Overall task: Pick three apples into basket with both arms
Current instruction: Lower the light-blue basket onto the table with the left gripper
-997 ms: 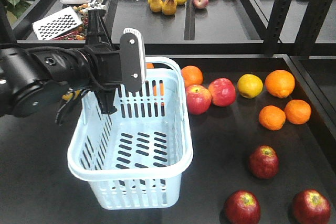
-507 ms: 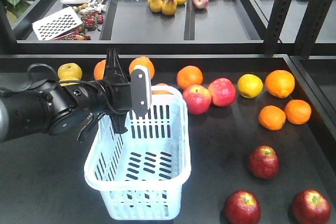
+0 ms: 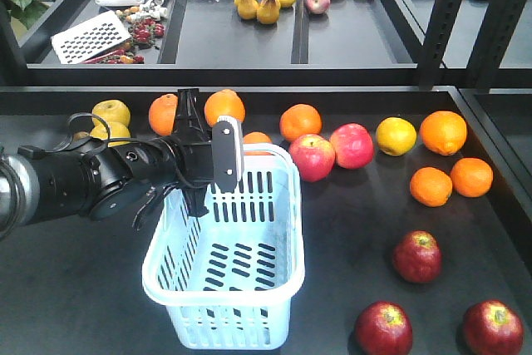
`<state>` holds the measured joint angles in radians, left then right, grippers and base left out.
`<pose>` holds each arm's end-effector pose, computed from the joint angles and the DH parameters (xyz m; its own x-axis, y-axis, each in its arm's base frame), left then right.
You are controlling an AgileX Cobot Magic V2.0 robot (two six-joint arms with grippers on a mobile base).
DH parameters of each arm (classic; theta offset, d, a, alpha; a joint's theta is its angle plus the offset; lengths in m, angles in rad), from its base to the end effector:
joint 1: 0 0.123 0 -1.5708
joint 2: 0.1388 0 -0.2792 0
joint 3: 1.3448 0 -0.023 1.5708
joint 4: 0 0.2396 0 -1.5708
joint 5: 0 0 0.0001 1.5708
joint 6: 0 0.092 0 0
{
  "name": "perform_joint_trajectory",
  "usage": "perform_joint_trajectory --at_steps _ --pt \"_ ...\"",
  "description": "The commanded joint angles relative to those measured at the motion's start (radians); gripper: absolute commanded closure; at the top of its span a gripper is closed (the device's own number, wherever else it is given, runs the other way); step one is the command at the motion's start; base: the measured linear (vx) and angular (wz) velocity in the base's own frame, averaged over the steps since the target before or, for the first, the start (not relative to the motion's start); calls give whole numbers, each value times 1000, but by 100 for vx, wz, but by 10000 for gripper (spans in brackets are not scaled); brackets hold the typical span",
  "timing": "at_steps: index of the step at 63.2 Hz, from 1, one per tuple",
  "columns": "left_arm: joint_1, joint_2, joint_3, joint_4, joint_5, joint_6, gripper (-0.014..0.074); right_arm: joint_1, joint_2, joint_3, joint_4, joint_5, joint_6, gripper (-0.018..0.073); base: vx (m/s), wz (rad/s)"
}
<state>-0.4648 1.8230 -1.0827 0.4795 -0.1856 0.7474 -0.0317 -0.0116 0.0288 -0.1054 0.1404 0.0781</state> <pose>0.3466 -0.1825 0.2107 0.3384 0.8770 -0.3411 0.5703 0.0973 0.8157 0.0522 -0.0030 0.1916 -0.0707 -0.0240 -0.9972 0.0445 0.9986 -0.0272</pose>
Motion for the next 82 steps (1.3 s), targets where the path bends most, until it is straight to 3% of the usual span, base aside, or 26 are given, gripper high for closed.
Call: perform_joint_trajectory --at_steps 1,17,30,47,60,72,82 --pt "1 -36 -20 -20 -24 -20 599 -7 -13 13 -5 -75 0 568 0 0" --pt "-3 -38 -20 -21 55 -23 528 -7 -13 13 -5 -75 0 568 0 0" --pt "-9 -38 -20 -21 124 -33 360 -7 -13 13 -5 -75 0 568 0 0" --pt "-64 -38 -20 -21 215 -76 177 -7 -13 13 -5 -75 0 568 0 0" --pt "-106 -39 -20 -26 262 -76 155 -7 -13 13 -5 -75 0 568 0 0" --pt "-132 -58 -21 -131 290 -76 155 -7 -13 13 -5 -75 0 568 0 0" --pt "-132 -80 -21 -137 363 -75 155 -7 -13 13 -5 -75 0 568 0 0"
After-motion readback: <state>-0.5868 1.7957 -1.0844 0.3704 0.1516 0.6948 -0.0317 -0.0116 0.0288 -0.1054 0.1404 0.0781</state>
